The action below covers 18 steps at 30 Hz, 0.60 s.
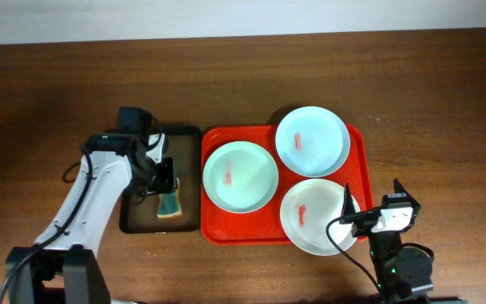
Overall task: Clean dirty plates on tray and stack at the side
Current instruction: 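Lower the left gripper and grasp the green sponge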
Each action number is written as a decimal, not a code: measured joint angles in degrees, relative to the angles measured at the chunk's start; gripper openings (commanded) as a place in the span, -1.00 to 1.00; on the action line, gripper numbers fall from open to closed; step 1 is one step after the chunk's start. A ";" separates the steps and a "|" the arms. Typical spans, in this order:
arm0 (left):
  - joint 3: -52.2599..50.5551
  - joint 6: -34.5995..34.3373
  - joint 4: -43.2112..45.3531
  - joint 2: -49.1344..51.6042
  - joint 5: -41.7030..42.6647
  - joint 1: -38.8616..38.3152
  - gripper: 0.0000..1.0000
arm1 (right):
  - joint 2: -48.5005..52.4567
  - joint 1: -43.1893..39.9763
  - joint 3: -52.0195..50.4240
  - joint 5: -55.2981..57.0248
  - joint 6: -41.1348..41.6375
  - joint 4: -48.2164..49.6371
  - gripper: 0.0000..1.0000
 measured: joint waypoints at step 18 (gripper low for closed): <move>-9.77 -4.48 11.47 0.09 -4.42 -0.22 -0.45 | 0.00 0.00 0.00 0.02 -0.02 0.00 0.97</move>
